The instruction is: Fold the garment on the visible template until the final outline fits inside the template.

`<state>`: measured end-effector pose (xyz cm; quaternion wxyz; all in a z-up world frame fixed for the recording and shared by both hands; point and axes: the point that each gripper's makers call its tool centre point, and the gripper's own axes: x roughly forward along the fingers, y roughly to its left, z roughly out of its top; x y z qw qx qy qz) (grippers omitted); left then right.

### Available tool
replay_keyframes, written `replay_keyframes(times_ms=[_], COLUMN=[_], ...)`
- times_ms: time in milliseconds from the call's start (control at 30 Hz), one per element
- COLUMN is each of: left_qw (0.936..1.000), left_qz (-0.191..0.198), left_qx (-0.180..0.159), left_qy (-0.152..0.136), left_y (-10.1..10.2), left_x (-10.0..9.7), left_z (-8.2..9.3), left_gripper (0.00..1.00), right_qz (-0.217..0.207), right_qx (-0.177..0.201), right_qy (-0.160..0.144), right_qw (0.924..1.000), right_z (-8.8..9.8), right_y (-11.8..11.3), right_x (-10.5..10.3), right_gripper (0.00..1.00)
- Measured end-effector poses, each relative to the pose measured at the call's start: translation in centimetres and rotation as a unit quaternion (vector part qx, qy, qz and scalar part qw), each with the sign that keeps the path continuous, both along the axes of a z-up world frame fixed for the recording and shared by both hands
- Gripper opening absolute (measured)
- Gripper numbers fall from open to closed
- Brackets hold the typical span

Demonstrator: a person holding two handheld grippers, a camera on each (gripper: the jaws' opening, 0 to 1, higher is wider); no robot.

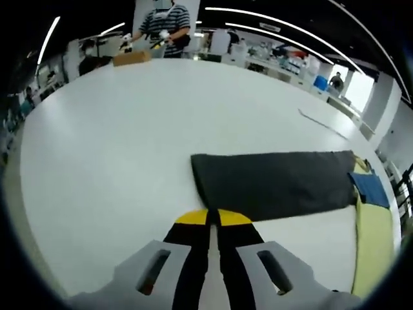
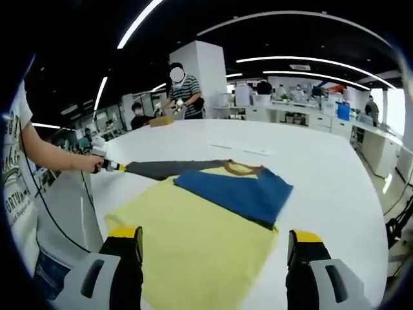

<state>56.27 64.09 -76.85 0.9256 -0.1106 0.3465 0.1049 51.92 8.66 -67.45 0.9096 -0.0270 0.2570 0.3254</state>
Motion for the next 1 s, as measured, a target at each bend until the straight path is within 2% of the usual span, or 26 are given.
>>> replay_keyframes(times_ms=[400,667,1000], left_qw=[0.9995,0.9984,0.9971], left_qz=[-0.024,-0.047,-0.062], left_qx=[0.02,0.023,0.021], left_qy=[0.0,-0.023,-0.039], left_y=[-0.4,-1.4,-2.6], left_x=[0.0,0.8,1.3], left_z=[1.1,2.9,4.2], left_gripper=[0.01,0.01,0.01], right_qz=[0.0,0.001,0.004], right_qx=[0.003,0.007,0.005], right_qy=[-0.003,-0.006,-0.009], right_qw=[1.0,1.0,0.9999], right_z=[-0.1,0.0,0.1], right_y=[-0.1,-0.1,-0.3], right_x=[-0.1,-0.3,-0.6], right_gripper=[0.93,0.93,0.94])
